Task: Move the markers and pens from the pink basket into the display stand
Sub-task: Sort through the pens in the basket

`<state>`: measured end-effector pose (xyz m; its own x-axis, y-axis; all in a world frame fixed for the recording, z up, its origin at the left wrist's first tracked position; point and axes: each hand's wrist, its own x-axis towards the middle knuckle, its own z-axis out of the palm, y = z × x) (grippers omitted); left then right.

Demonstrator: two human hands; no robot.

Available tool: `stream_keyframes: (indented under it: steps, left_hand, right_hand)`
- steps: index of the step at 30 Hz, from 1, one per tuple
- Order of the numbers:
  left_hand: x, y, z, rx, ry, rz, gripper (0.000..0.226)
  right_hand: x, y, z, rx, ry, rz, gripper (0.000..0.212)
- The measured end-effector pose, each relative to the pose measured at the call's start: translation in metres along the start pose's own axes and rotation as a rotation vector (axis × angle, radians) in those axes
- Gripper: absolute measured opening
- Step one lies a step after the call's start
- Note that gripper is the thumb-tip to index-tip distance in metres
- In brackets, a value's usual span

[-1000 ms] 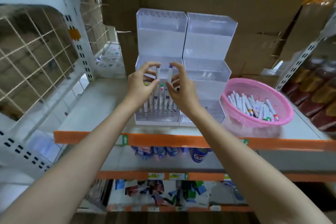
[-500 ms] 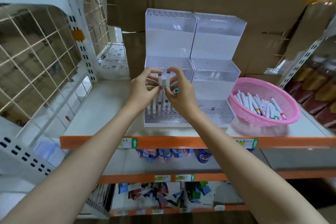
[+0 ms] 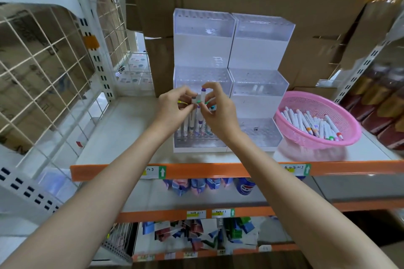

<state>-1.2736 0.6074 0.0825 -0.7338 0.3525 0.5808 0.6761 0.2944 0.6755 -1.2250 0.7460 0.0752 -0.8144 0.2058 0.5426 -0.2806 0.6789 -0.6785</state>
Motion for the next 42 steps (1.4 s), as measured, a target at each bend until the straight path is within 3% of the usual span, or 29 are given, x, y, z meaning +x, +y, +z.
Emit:
stream_keyframes:
  steps: [9, 42]
  left_hand:
    - [-0.002, -0.009, -0.003, 0.126, -0.007, 0.057, 0.009]
    - [-0.018, -0.017, 0.003, 0.348, -0.047, 0.275, 0.016]
  right_hand:
    - [-0.003, -0.002, 0.003, -0.022, -0.023, -0.039, 0.029]
    - [-0.008, 0.004, 0.002, -0.118, -0.095, -0.05, 0.028]
